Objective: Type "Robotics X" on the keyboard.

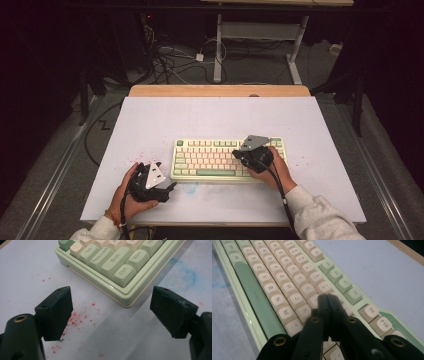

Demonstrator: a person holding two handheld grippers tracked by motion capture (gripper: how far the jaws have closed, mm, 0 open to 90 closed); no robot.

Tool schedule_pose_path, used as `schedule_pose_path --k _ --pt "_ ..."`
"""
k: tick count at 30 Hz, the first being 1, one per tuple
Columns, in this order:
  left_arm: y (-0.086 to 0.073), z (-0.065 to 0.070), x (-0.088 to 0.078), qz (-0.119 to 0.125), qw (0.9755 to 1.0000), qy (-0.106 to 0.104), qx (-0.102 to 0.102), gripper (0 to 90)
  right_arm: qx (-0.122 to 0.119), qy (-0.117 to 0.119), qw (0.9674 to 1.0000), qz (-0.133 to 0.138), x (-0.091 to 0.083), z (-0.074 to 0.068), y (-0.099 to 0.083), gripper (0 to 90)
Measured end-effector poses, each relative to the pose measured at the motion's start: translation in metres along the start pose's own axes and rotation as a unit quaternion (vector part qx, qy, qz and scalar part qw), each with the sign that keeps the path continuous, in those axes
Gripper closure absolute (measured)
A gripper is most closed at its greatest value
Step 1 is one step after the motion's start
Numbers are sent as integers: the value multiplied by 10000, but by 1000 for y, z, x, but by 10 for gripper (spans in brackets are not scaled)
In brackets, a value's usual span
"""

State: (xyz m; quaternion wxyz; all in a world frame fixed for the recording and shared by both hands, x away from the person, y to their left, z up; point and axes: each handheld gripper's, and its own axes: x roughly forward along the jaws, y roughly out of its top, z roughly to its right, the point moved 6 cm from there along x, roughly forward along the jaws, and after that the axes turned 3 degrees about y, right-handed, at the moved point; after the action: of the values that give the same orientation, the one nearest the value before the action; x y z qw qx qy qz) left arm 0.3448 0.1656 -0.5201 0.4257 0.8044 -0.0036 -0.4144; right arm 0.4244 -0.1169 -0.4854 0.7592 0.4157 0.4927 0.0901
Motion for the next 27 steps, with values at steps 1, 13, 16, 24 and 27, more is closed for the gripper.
schedule_pose_path --k 1,13,16,24,27 --pt "0 0 0 -1 10000 -2 0 173 23 3 10000 -20 2 0 0 900" --pt "-1 1 1 -55 10000 -36 31 173 -51 -91 9998 -161 12 2 -1 893" --pt "-1 2 2 -61 10000 -48 40 173 -34 -40 9995 -312 14 0 -3 898" --pt "-1 1 2 -85 10000 -41 33 173 54 0 10000 24 3 2 2 836" --pt "-1 1 2 -79 10000 -45 25 173 81 30 9998 157 -3 2 4 795"
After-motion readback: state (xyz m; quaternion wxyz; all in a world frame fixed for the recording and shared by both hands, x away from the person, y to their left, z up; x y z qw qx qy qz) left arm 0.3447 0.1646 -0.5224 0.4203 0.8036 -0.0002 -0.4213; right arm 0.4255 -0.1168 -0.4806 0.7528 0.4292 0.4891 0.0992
